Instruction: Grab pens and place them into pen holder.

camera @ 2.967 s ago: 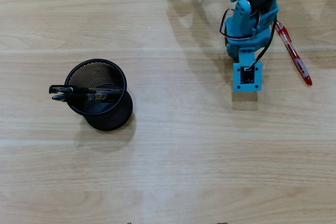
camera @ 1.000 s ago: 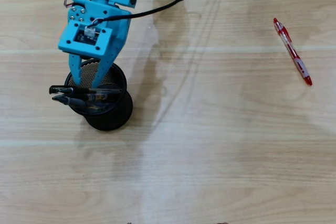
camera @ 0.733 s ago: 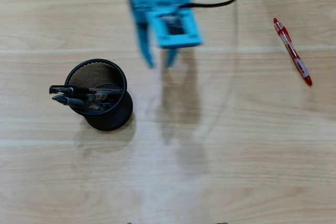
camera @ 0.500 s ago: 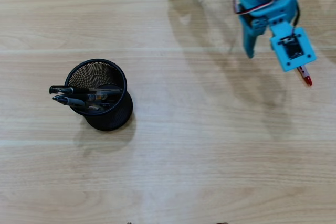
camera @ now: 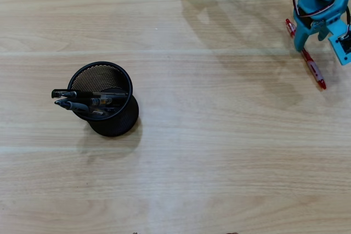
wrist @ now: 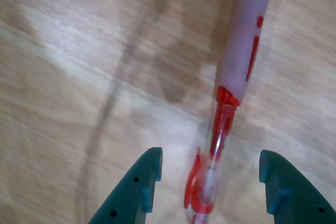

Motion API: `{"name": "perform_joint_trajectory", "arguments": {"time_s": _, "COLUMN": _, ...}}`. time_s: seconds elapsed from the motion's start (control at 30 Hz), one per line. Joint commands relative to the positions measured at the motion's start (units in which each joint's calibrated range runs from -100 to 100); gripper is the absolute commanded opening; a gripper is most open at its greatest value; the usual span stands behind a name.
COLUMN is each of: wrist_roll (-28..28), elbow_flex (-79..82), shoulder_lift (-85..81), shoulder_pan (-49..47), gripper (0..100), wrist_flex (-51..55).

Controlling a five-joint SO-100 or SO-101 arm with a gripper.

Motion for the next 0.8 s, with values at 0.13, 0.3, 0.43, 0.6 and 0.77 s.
{"name": "perform_joint_trajectory", "arguments": {"time_s": 0.13, "wrist_roll": -0.3, "elbow_flex": -2.32, "shoulder_lift": 2.79, "shoulder_pan": 0.03, "gripper": 21, "wrist_flex": -3.1}}
{"name": "perform_joint_trajectory", "arguments": {"time_s": 0.3, "wrist_roll": -0.3, "elbow_flex": -2.23, "shoulder_lift": 4.74, "shoulder_pan": 0.11, "gripper": 21, "wrist_flex": -2.93}}
{"name": "perform_joint_trajectory", "arguments": {"time_s": 0.43, "wrist_roll": -0.3, "elbow_flex": -2.14, "shoulder_lift": 5.41, "shoulder_pan": 1.16, "gripper": 11, "wrist_flex": -2.93}}
{"name": "perform_joint_trajectory", "arguments": {"time_s": 0.6, "wrist_roll": -0.3, "elbow_flex": 1.03, "shoulder_lift": 3.64, "shoulder_pan": 3.98, "gripper": 2, "wrist_flex": -3.02}}
{"name": "perform_joint_trajectory", "arguments": {"time_s": 0.77, "wrist_roll": 0.48, "elbow_flex": 4.01, "shoulder_lift": -10.73, "shoulder_pan": 12.93, "gripper": 2, "wrist_flex": -4.82}}
